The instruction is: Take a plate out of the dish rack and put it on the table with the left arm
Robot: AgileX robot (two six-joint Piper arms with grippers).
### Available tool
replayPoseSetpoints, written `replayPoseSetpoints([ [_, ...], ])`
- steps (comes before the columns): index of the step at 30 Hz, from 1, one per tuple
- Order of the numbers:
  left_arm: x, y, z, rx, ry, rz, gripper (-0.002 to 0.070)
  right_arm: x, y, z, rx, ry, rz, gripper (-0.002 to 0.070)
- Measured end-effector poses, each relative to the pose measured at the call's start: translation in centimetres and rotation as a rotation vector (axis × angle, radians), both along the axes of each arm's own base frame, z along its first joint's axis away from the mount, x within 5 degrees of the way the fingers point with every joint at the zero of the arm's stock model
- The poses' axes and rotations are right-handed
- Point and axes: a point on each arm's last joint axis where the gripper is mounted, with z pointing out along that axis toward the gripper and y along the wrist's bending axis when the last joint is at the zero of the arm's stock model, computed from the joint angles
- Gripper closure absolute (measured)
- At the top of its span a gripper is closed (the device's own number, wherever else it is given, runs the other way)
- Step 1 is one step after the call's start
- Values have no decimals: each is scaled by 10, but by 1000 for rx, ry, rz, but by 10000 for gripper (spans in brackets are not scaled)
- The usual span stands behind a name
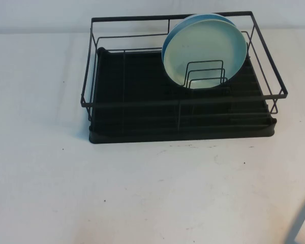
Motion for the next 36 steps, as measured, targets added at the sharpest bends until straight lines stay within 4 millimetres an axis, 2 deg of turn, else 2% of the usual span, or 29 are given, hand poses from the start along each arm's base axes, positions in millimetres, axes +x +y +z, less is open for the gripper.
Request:
replayPoseSetpoints([
  [8, 0, 4, 0, 140, -8, 10, 678, 0, 0, 0, 0, 0, 0, 694],
  [17, 0, 5, 0, 160, -7, 12, 678, 0, 0, 0, 0, 0, 0, 694],
  [25, 1, 1, 3, 36, -41, 2, 678, 0, 0, 0, 0, 0, 0, 694],
  [32, 1, 0, 5, 12, -62, 1, 678, 0, 0, 0, 0, 0, 0, 694],
  [34, 2, -1, 6, -73, -67, 8, 678, 0, 0, 0, 0, 0, 0, 694],
  [36, 2, -3, 9, -296, -80, 29, 678, 0, 0, 0, 0, 0, 0, 694],
])
